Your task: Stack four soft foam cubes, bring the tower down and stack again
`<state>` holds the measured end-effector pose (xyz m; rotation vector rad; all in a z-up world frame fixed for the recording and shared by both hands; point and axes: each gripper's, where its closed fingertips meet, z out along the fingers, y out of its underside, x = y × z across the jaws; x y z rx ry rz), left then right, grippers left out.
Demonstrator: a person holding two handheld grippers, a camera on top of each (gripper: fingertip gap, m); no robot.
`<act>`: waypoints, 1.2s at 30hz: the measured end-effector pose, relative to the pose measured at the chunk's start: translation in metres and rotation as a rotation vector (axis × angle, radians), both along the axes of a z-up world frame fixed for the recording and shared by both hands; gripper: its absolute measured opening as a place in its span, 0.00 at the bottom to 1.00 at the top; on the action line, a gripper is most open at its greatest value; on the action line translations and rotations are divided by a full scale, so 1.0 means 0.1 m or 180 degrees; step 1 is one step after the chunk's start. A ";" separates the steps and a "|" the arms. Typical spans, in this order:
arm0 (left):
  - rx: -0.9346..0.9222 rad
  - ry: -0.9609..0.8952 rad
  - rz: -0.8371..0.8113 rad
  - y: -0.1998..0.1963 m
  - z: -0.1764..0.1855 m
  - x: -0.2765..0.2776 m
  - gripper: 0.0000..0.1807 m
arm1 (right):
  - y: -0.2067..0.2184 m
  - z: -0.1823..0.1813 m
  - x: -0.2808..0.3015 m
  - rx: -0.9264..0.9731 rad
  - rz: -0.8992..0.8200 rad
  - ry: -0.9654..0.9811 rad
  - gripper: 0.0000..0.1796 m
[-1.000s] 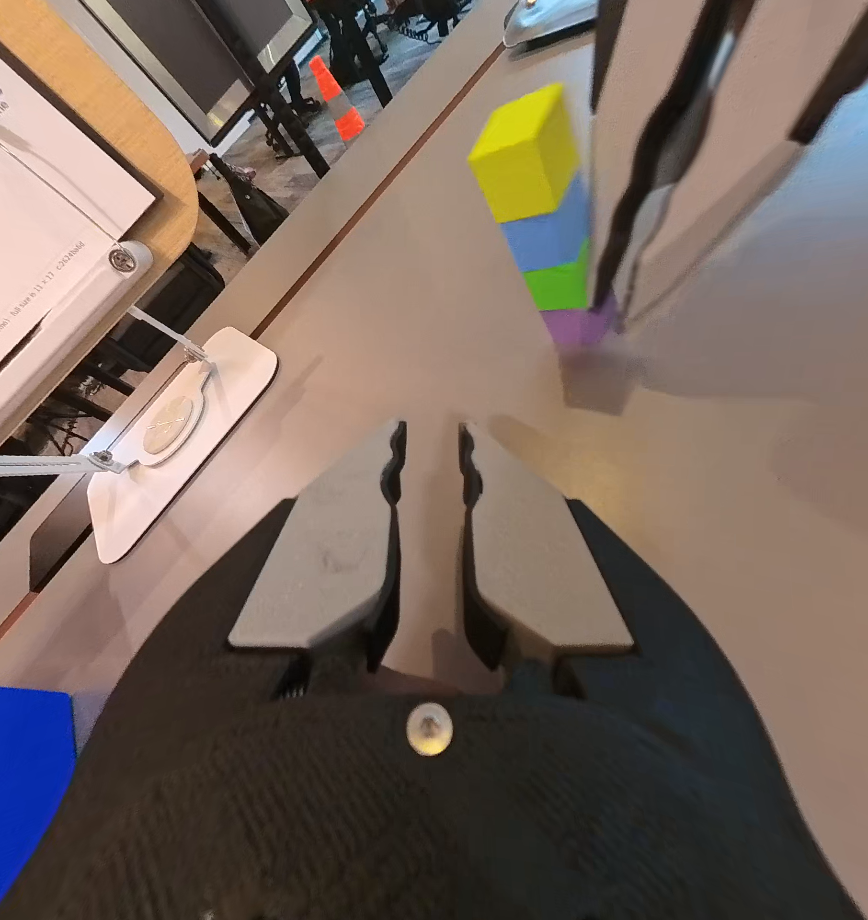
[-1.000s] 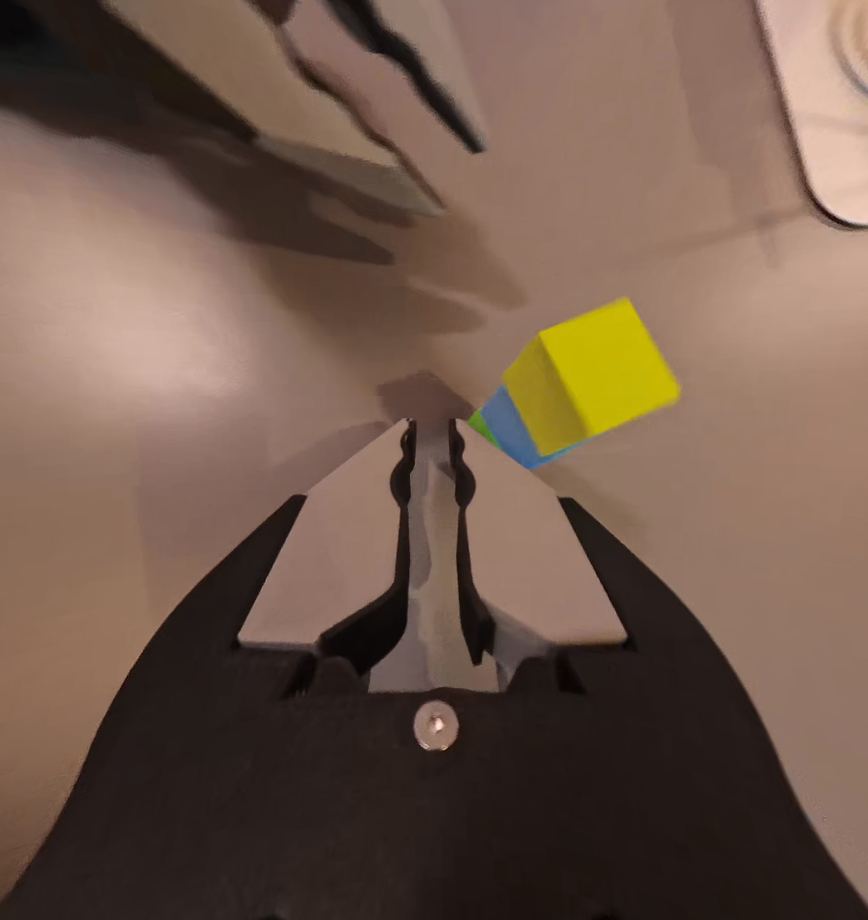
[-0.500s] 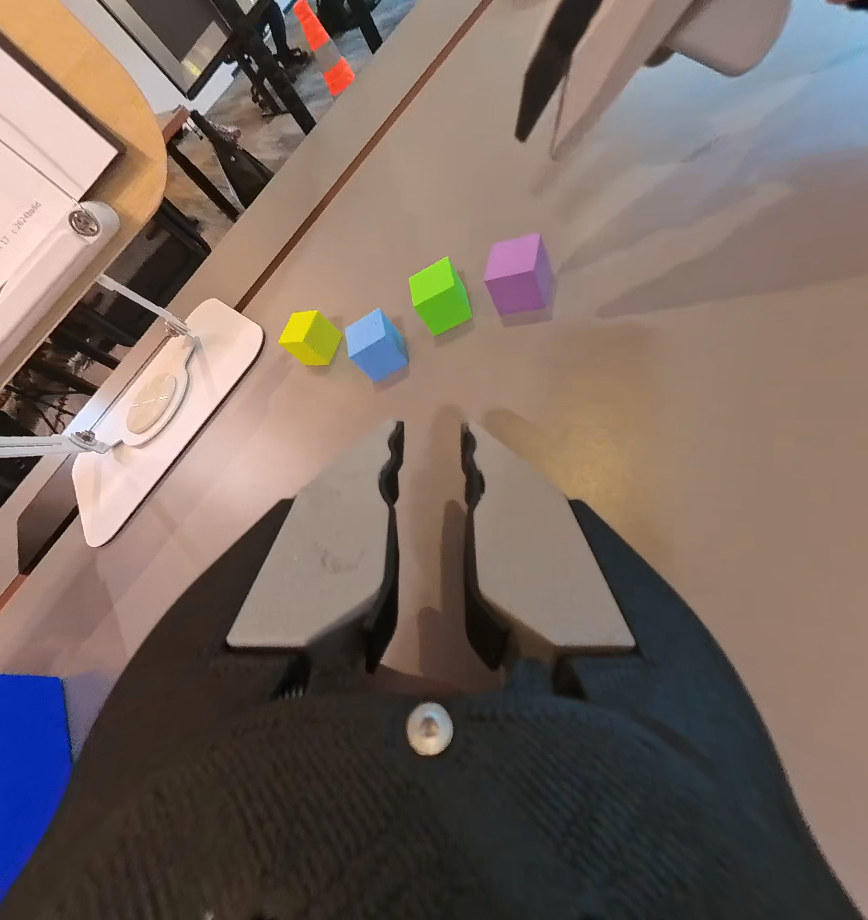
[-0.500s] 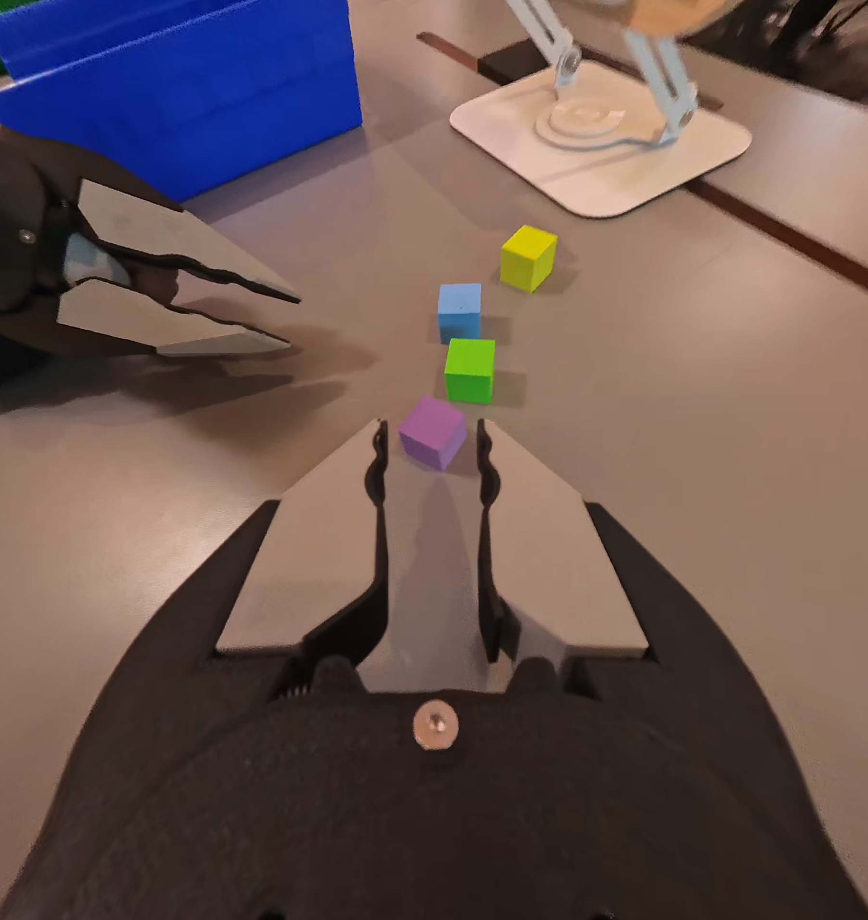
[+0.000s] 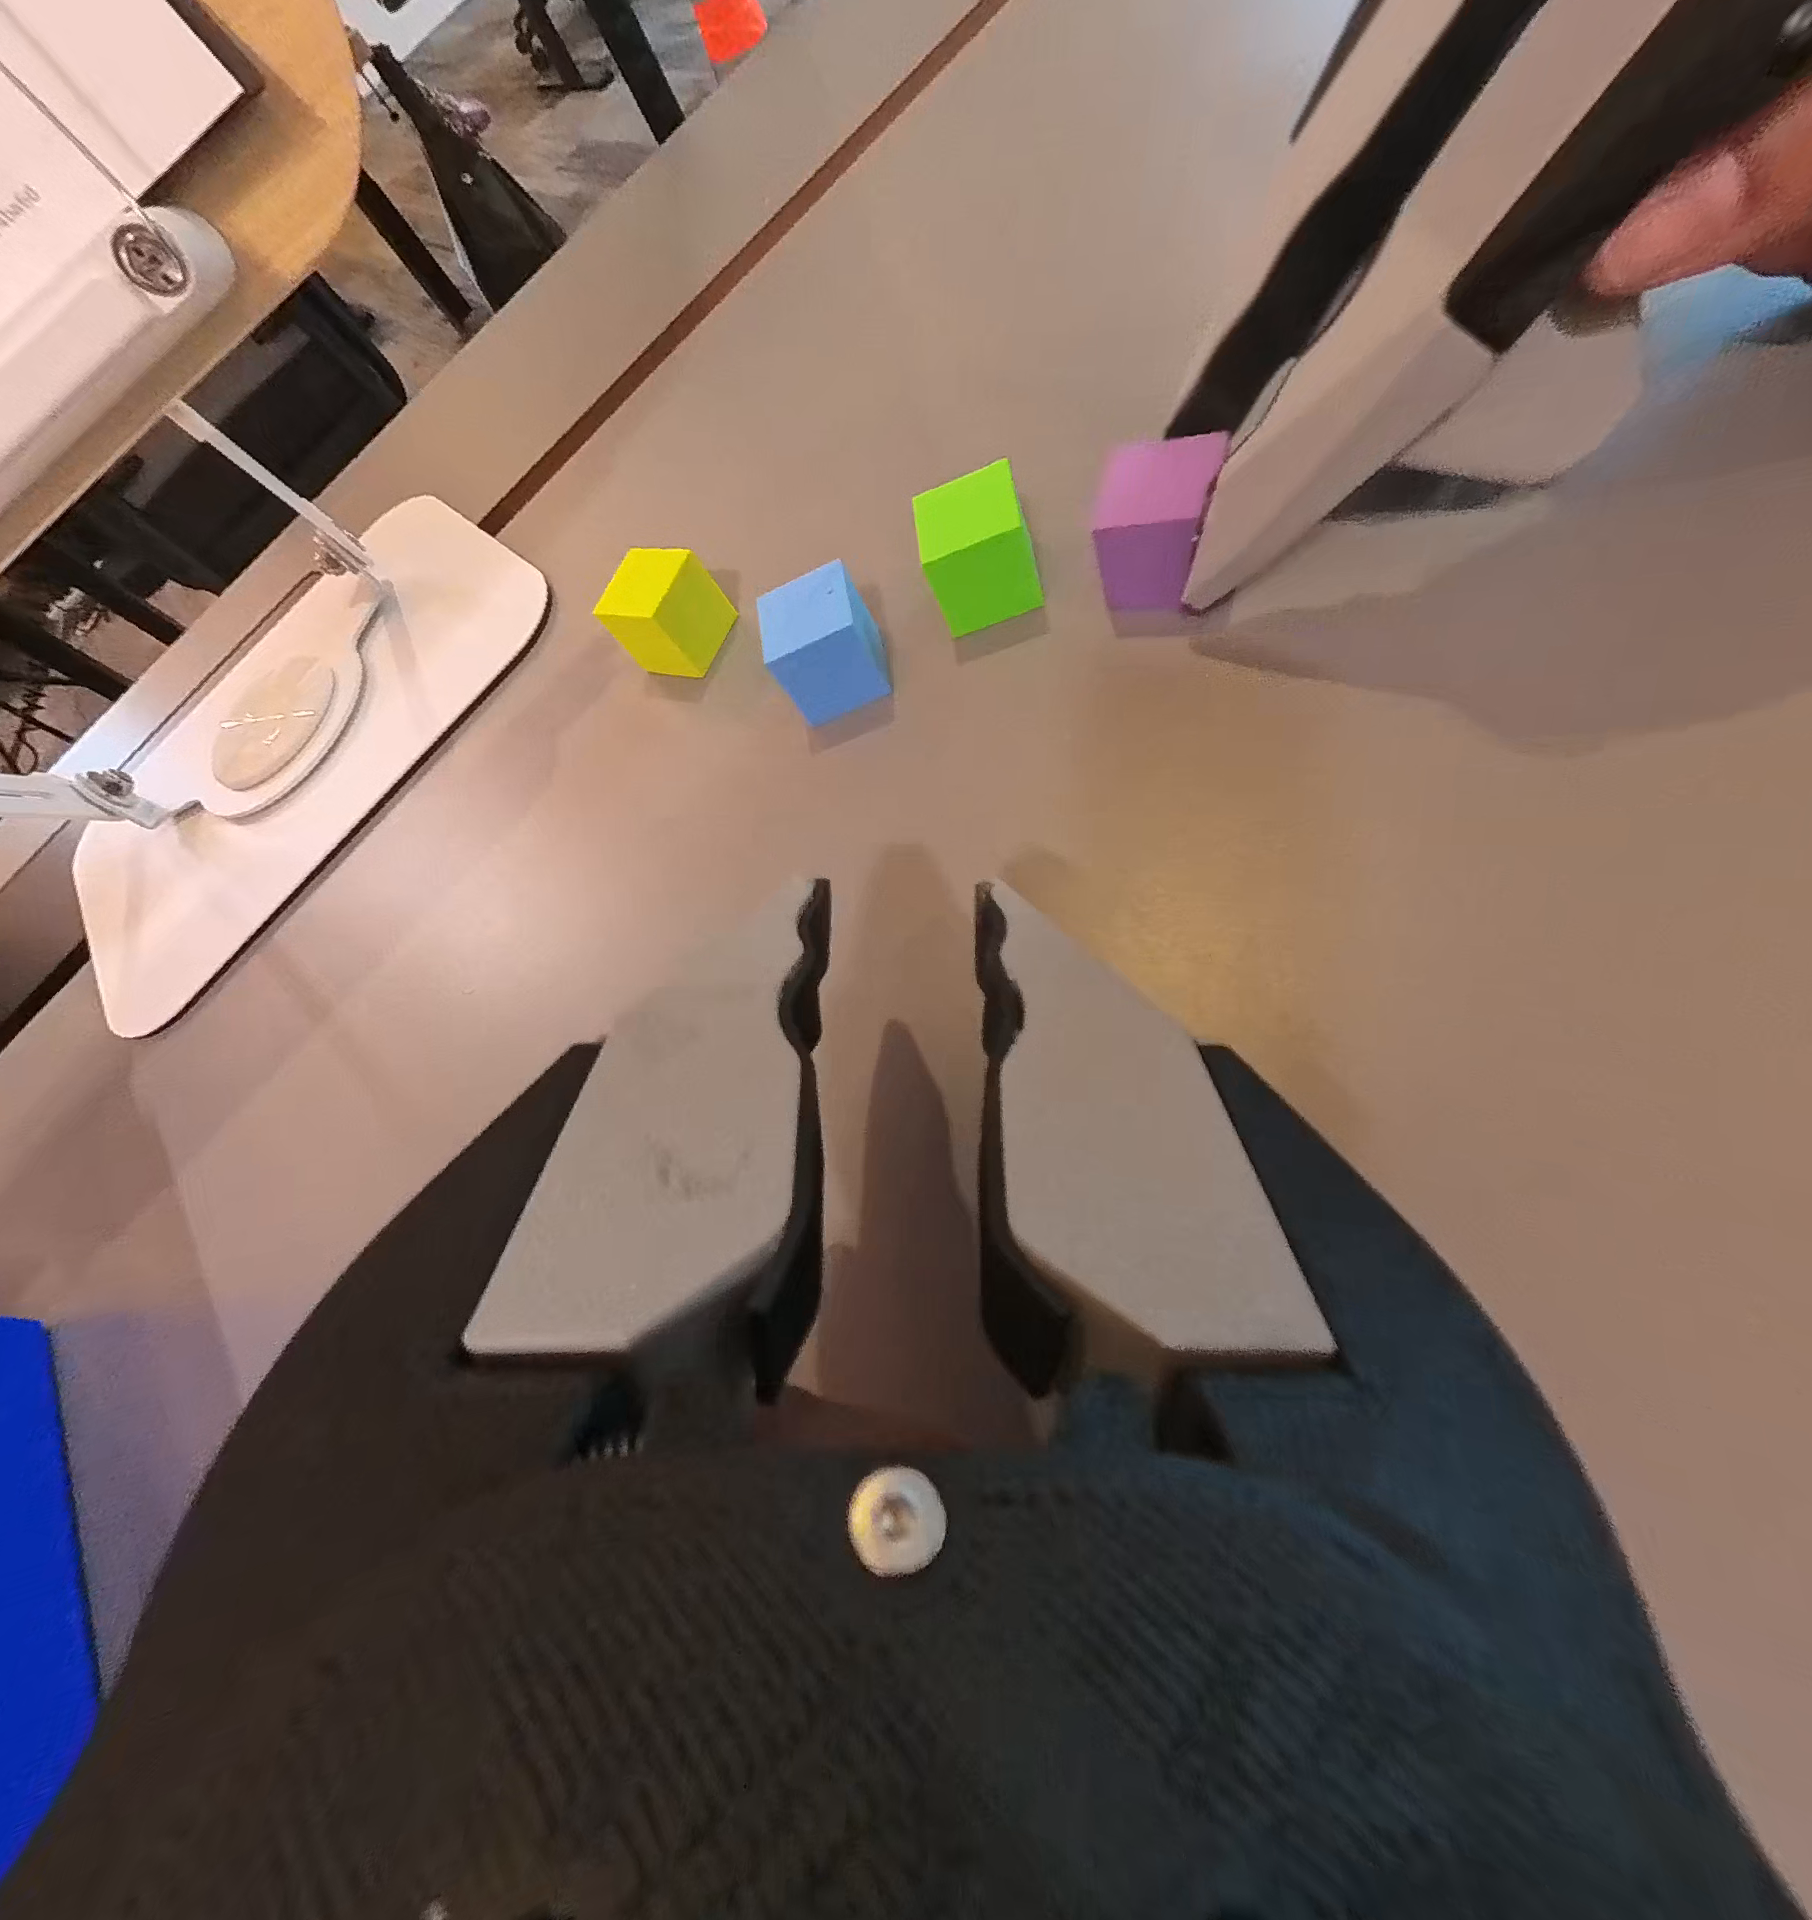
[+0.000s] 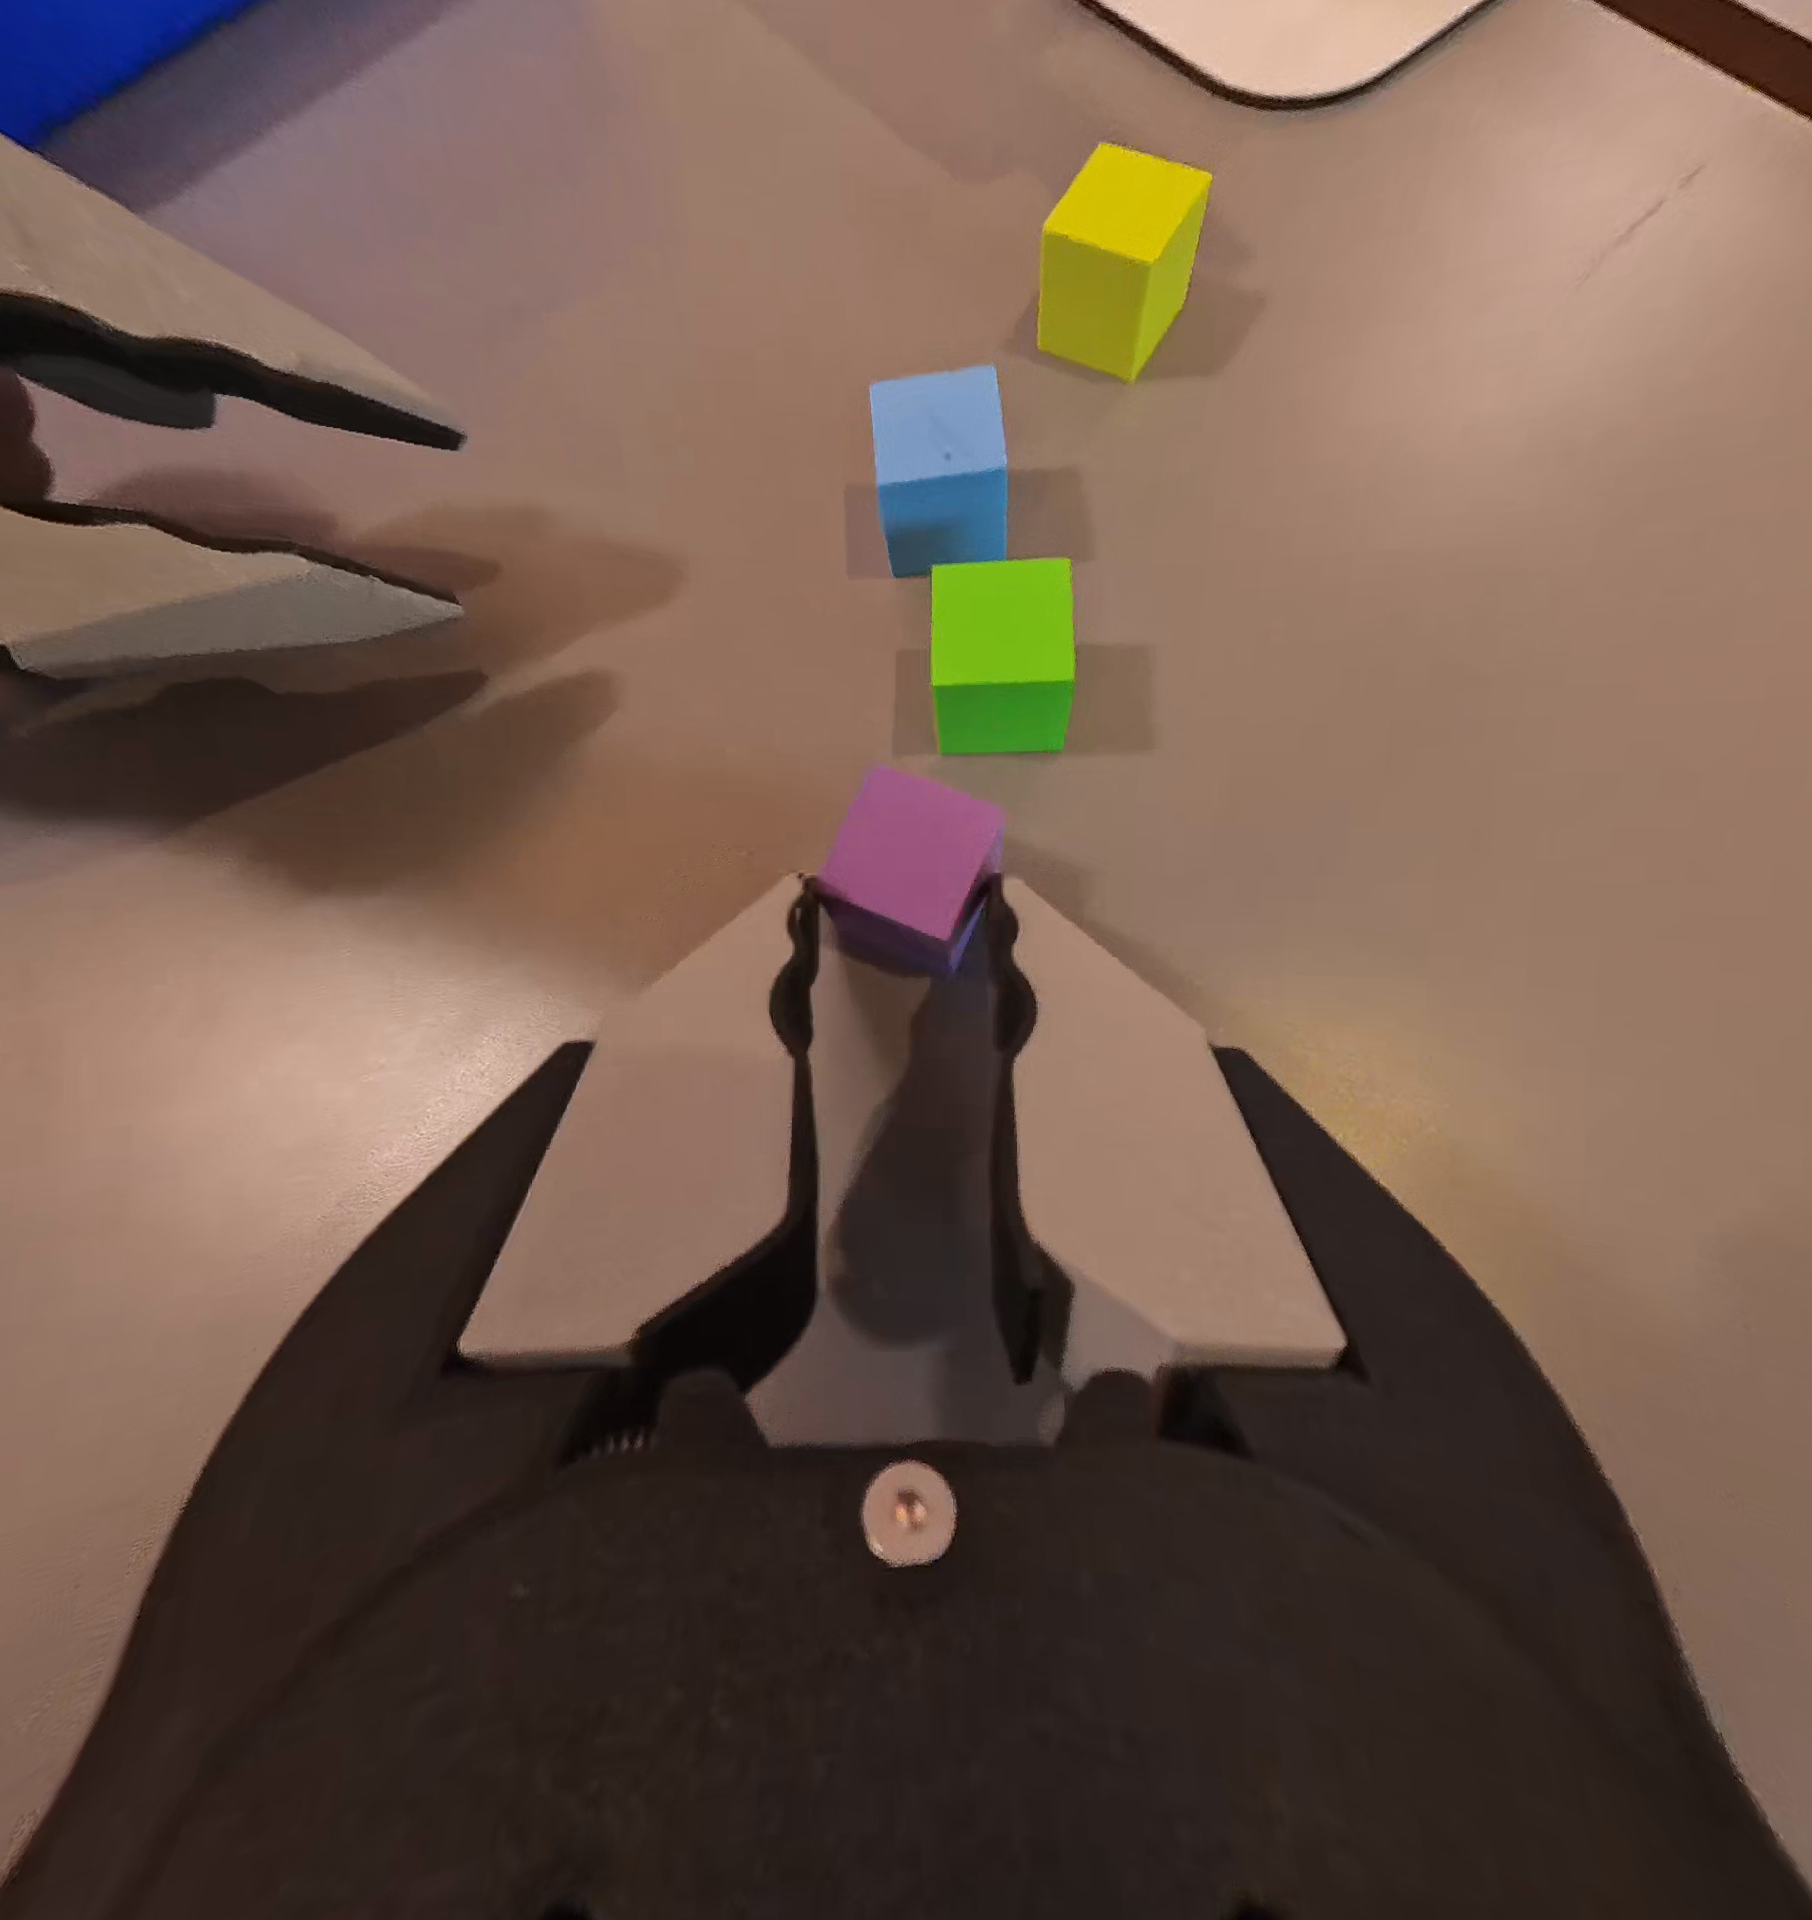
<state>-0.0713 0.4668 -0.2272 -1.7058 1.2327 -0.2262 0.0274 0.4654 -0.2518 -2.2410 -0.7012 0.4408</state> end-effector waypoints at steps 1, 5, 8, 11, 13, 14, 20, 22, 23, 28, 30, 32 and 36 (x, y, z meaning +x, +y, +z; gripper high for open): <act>-0.0019 0.0025 -0.0046 -0.02 -0.02 0.01 0.14 | -0.03 0.01 -0.06 0.0016 0.0128 0.0022 0.16; 0.0058 0.0209 -0.0507 -0.20 -0.05 0.07 0.16 | -0.36 0.06 -0.50 -0.0074 0.1056 0.0320 0.17; 0.0159 0.0222 -0.0963 -0.39 0.00 0.08 0.16 | -0.58 0.04 -0.61 -0.0017 0.1574 0.0185 0.25; -0.0046 0.0030 -0.1409 -0.63 0.06 0.10 0.17 | -0.74 0.08 -0.62 -0.0061 0.1808 0.0272 0.30; -0.0194 -0.0065 -0.1596 -0.74 0.05 0.13 0.17 | -0.77 0.14 -0.60 -0.0075 0.1836 0.0406 0.32; -0.0246 -0.0089 -0.1643 -0.77 0.04 0.15 0.17 | -0.77 0.17 -0.59 -0.0060 0.1824 0.0471 0.32; -0.0140 0.0099 -0.1534 -0.71 -0.07 0.25 0.26 | -0.69 0.36 -0.49 0.0065 0.1679 0.0727 0.31; -0.0092 0.0112 -0.1556 -0.71 -0.07 0.29 0.27 | -0.74 0.40 -0.48 0.0060 0.1780 0.0784 0.32; -0.0114 0.0137 -0.1611 -0.72 -0.08 0.32 0.27 | -0.78 0.42 -0.48 0.0061 0.1860 0.0807 0.32; -0.0417 0.0306 -0.1866 -0.70 -0.19 0.46 0.31 | -0.96 0.53 -0.37 -0.0055 0.2137 0.1158 0.32; -0.0497 0.0329 -0.1896 -0.65 -0.21 0.51 0.30 | -0.93 0.54 -0.31 -0.0049 0.2092 0.1210 0.32; -0.0549 0.0363 -0.1869 -0.61 -0.24 0.53 0.17 | -0.86 0.53 -0.25 -0.0021 0.1985 0.1194 0.32; -0.0463 0.0374 -0.1776 -0.61 -0.23 0.51 0.17 | -0.58 0.49 -0.11 0.0070 0.1508 0.1074 0.29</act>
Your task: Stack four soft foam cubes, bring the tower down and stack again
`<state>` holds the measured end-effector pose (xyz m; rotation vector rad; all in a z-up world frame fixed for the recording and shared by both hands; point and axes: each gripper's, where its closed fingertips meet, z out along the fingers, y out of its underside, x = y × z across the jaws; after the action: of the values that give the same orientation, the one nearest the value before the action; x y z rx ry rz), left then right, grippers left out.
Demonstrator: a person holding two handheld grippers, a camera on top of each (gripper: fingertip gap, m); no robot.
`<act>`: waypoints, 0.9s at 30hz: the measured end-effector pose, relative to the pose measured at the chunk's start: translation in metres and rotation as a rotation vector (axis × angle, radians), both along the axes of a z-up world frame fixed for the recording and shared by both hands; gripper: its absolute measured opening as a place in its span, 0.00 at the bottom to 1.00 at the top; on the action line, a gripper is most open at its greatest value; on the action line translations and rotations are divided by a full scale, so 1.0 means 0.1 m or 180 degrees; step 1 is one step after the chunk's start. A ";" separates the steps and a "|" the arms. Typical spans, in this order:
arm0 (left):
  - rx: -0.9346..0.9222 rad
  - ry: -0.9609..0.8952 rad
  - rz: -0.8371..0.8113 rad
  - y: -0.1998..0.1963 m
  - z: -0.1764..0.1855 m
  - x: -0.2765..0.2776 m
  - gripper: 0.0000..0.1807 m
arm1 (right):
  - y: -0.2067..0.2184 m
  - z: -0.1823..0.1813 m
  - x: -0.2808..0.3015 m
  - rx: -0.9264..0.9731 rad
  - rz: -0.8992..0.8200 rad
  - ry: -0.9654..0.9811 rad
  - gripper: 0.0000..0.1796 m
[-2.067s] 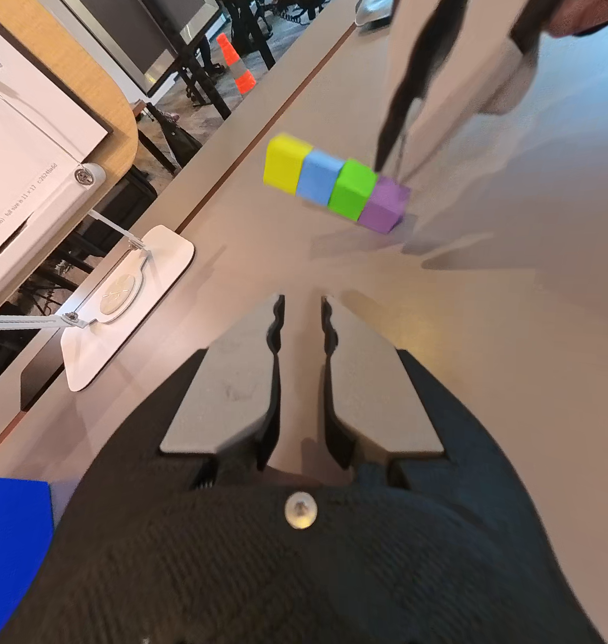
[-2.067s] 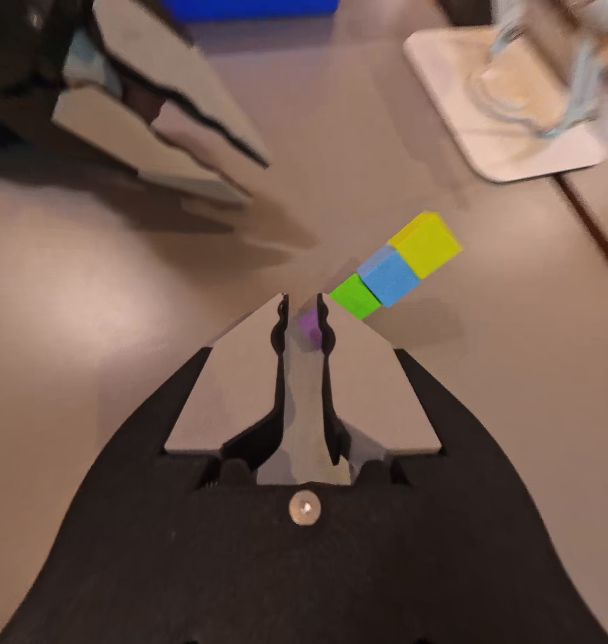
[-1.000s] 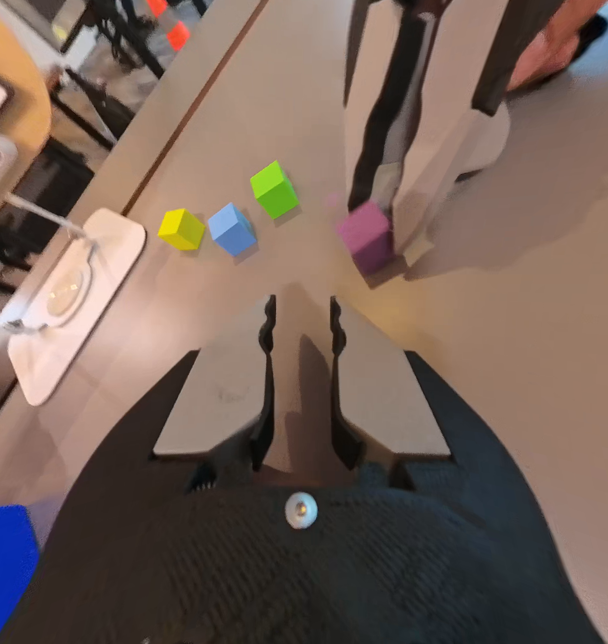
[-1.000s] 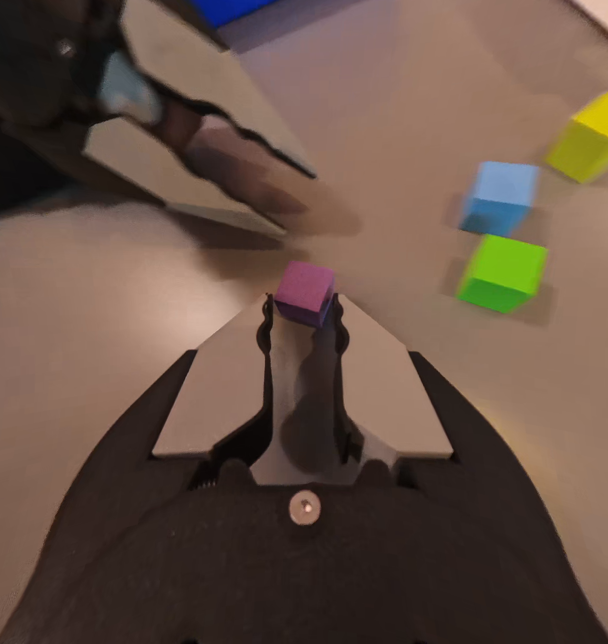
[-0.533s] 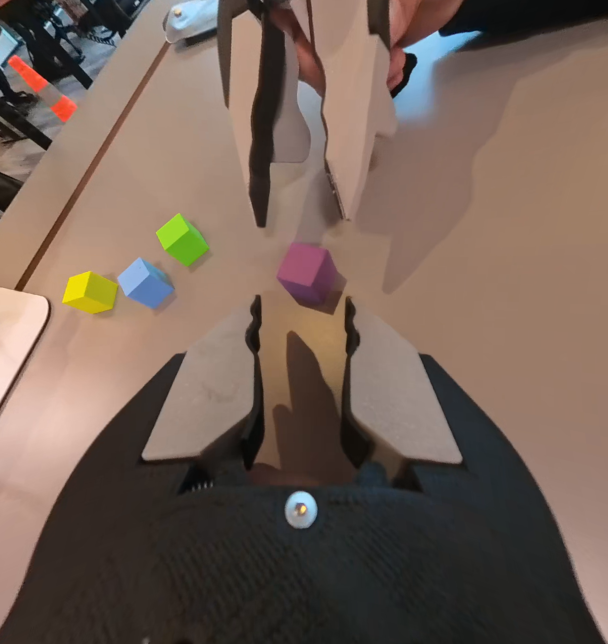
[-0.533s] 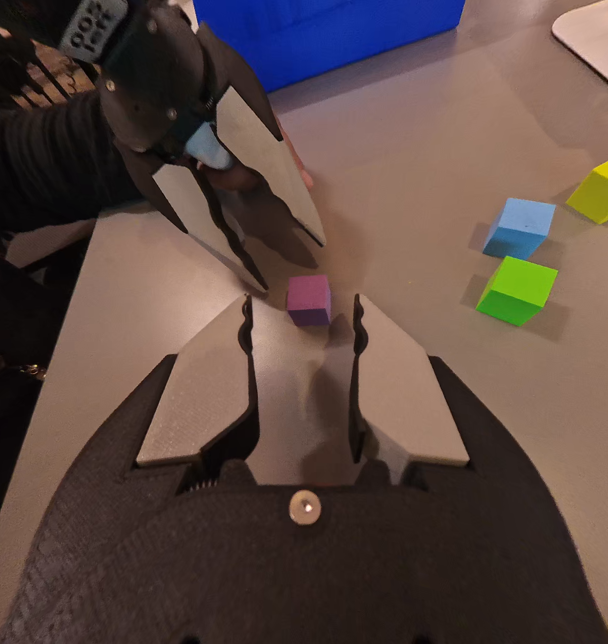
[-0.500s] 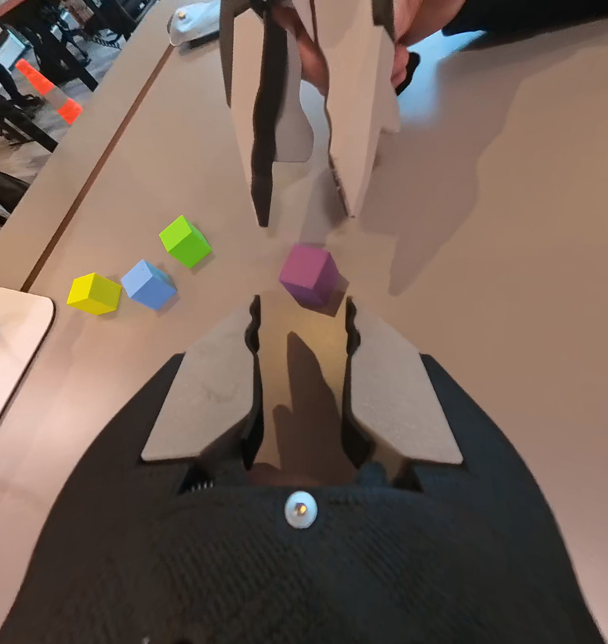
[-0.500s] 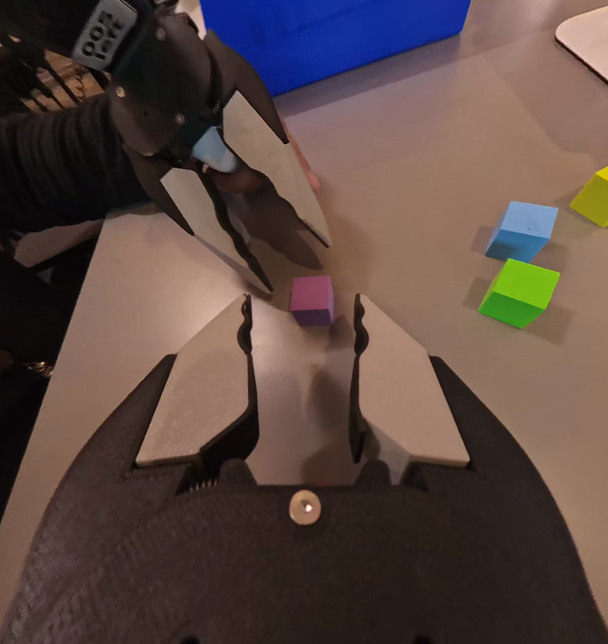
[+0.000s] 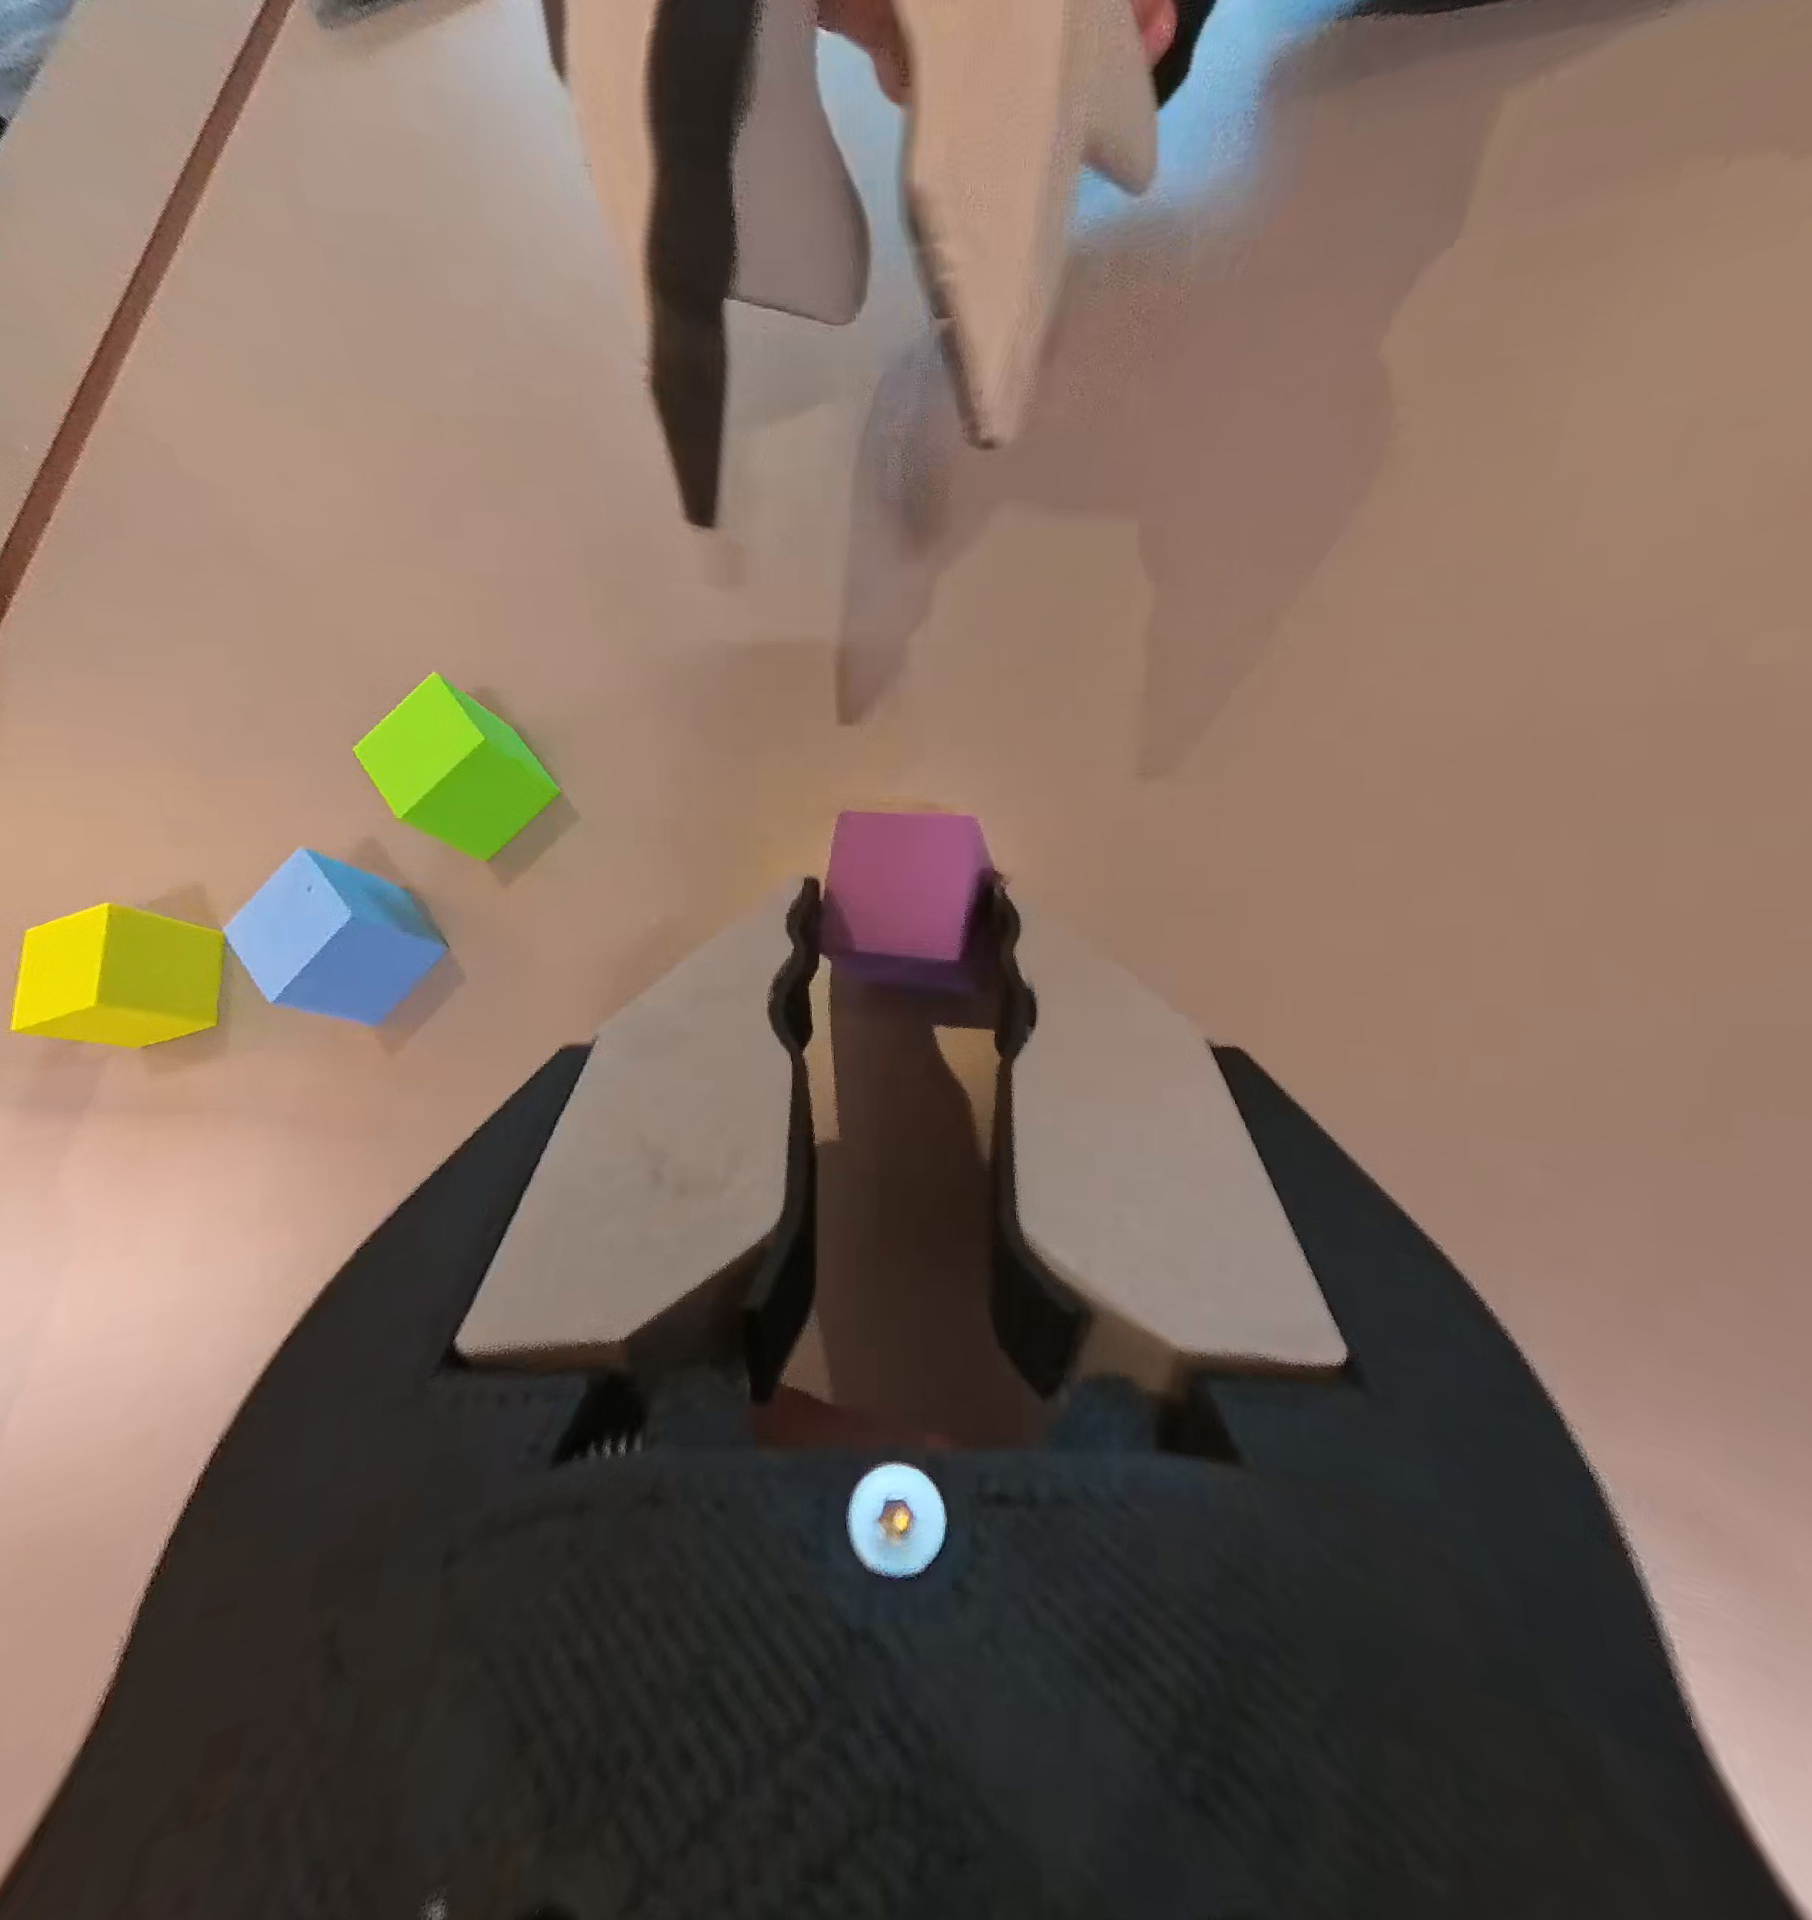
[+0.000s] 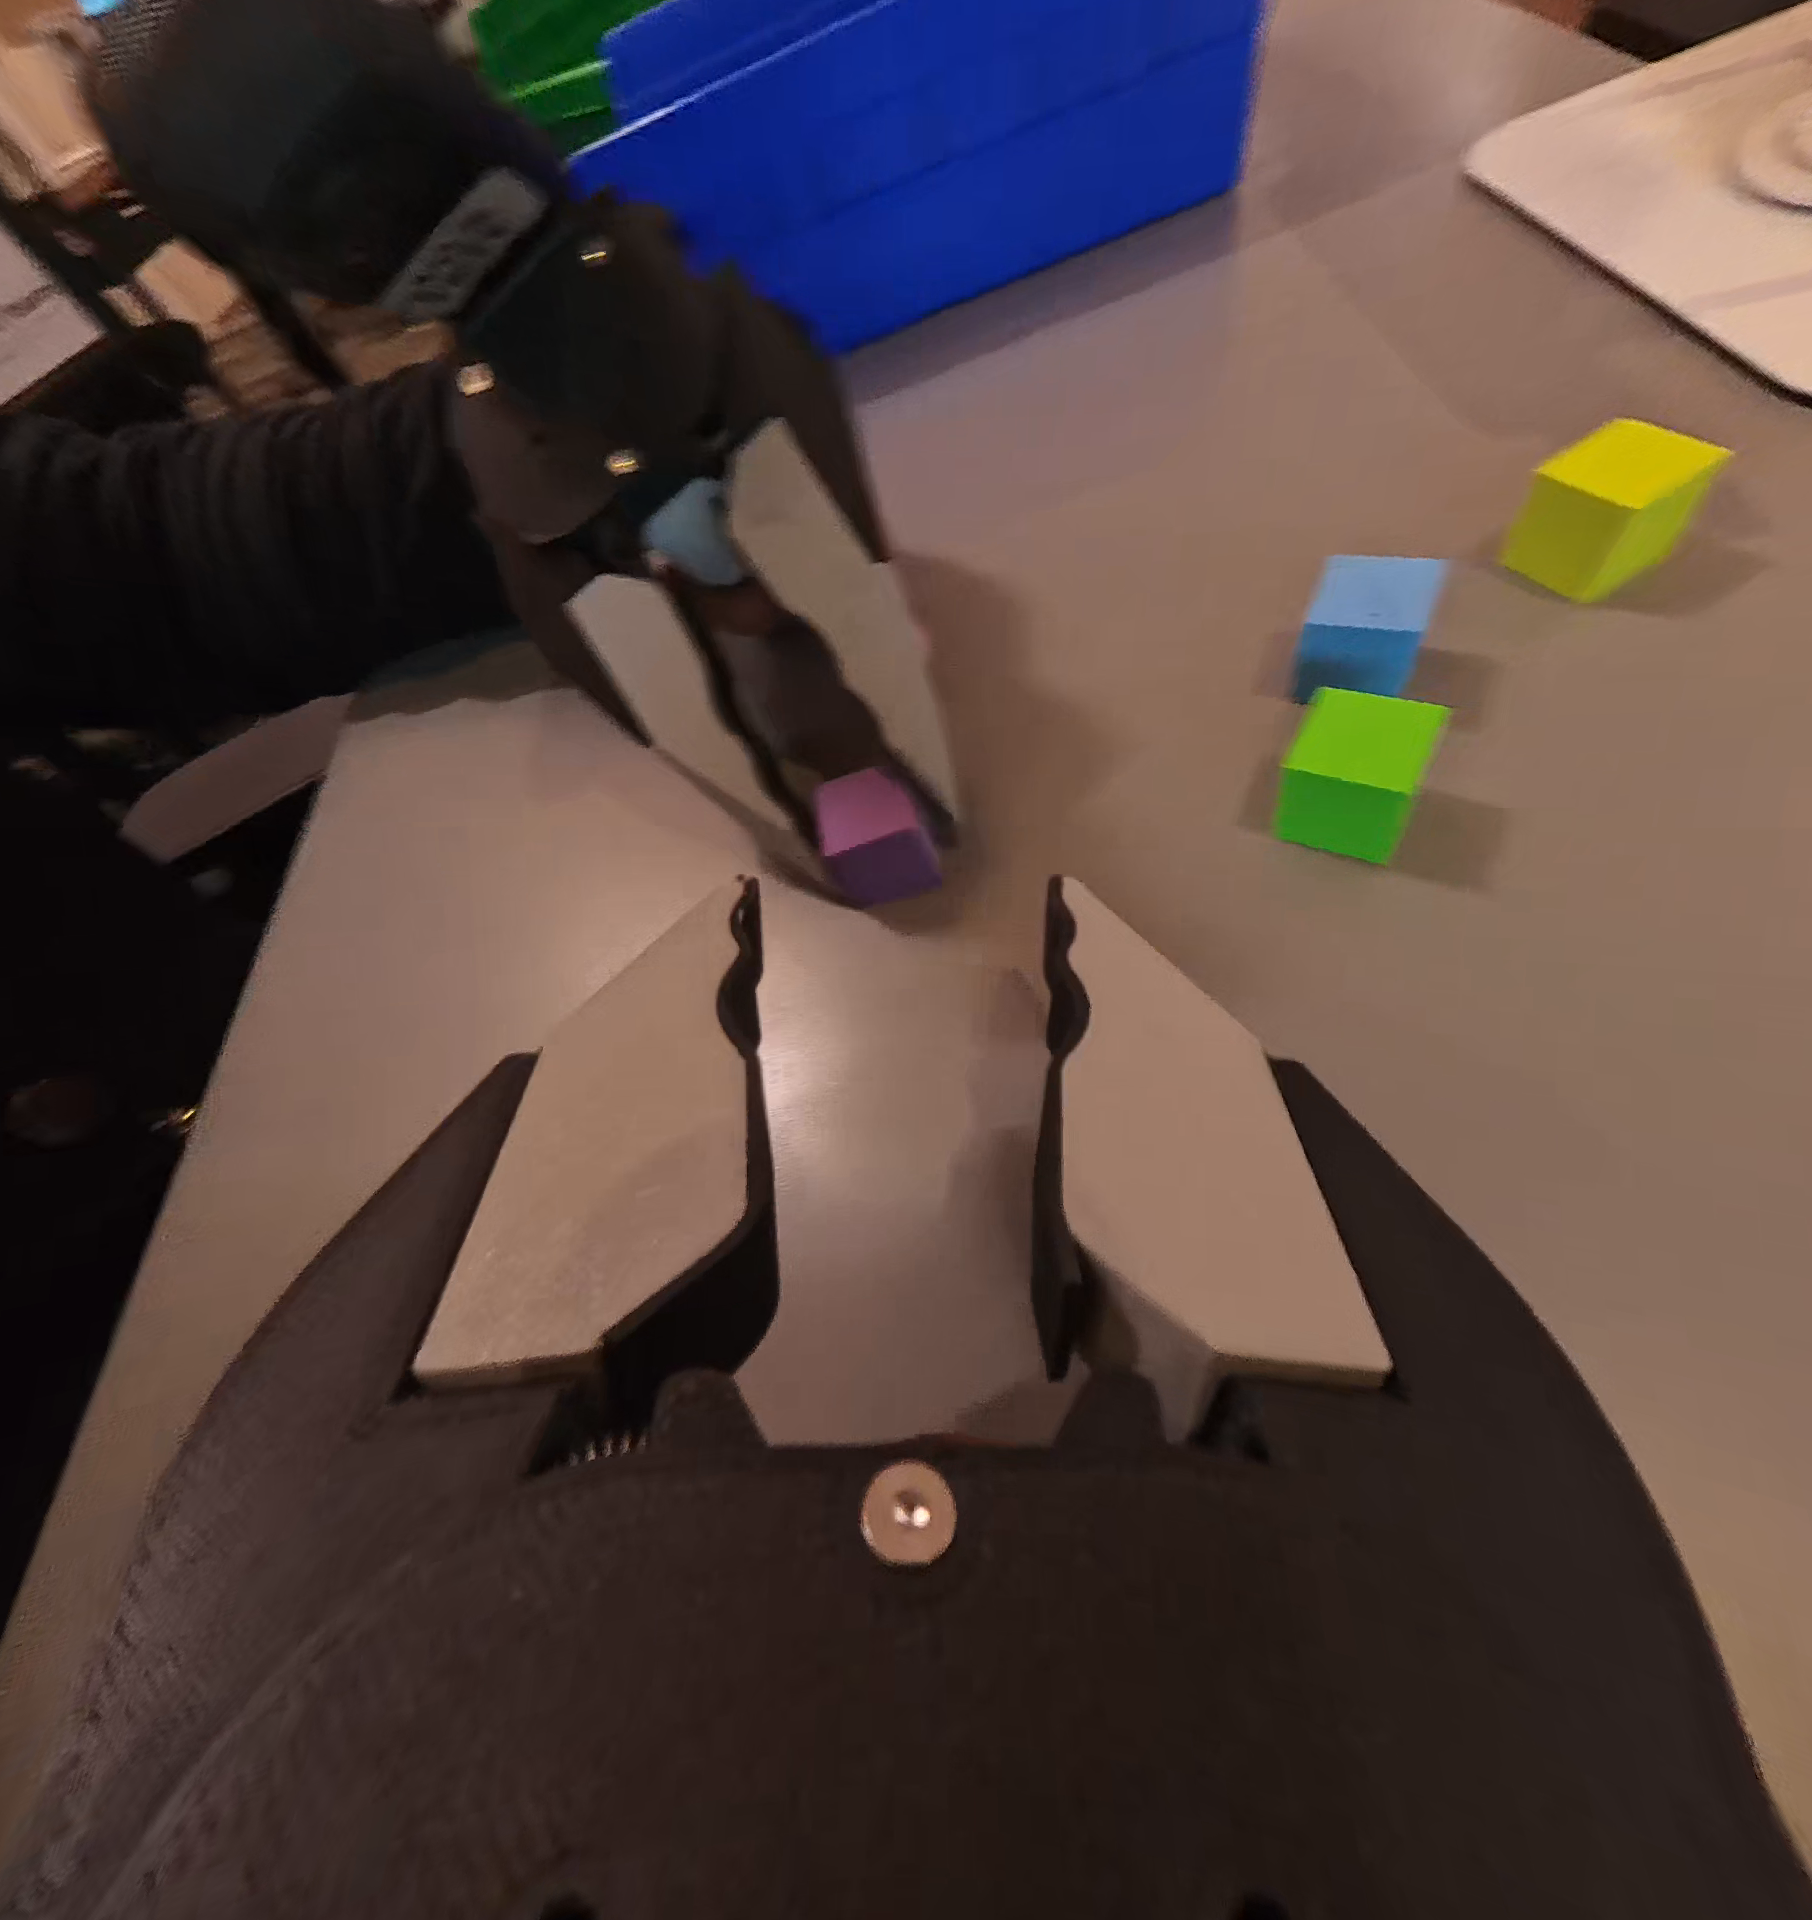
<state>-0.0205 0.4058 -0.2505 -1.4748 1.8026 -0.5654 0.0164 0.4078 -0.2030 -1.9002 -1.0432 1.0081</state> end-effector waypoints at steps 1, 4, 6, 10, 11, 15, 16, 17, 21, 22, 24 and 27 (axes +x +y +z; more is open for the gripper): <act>-0.0015 0.0003 0.0048 0.00 0.00 -0.01 0.17 | 0.08 0.00 0.03 0.0010 -0.0121 0.0006 0.29; 0.0013 -0.0001 0.0109 -0.04 0.00 -0.03 0.17 | 0.42 -0.05 0.18 0.0137 -0.0727 -0.0154 0.29; 0.0028 -0.0002 0.0049 -0.09 0.00 -0.03 0.17 | 0.61 -0.08 0.23 0.0230 -0.1035 -0.0288 0.28; 0.0039 -0.0005 0.0028 -0.12 0.00 -0.04 0.17 | 0.84 -0.18 0.16 0.0365 -0.1326 -0.0632 0.29; 0.0041 -0.0006 0.0032 -0.13 0.00 -0.05 0.17 | 0.88 -0.24 0.14 0.0414 -0.1358 -0.0791 0.29; 0.0074 -0.0011 0.0057 -0.13 0.00 -0.05 0.17 | 1.00 -0.37 0.05 0.0647 -0.1464 -0.1237 0.32; 0.0075 -0.0012 0.0064 -0.13 0.00 -0.05 0.17 | 1.02 -0.38 0.03 0.0652 -0.1496 -0.1286 0.33; 0.0076 -0.0012 0.0070 -0.13 0.00 -0.05 0.17 | 1.05 -0.40 0.02 0.0637 -0.1539 -0.1320 0.33; 0.0110 -0.0017 0.0072 -0.13 0.00 -0.04 0.17 | 1.09 -0.51 0.01 0.0402 -0.1544 -0.1405 0.21; 0.0114 -0.0018 0.0073 -0.13 0.00 -0.04 0.17 | 1.08 -0.49 -0.01 0.0402 -0.1498 -0.1342 0.14; 0.0125 -0.0022 0.0080 -0.13 0.01 -0.04 0.17 | 1.05 -0.43 -0.05 0.0415 -0.1429 -0.1187 0.14; 0.0163 -0.0041 0.0137 -0.10 0.02 -0.05 0.20 | 0.91 -0.28 -0.17 0.0339 -0.1115 -0.0739 0.14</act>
<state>-0.0251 0.3956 -0.2489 -1.4685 1.7584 -0.5026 -0.0010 0.4984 -0.2309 -2.0530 -0.8300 0.5337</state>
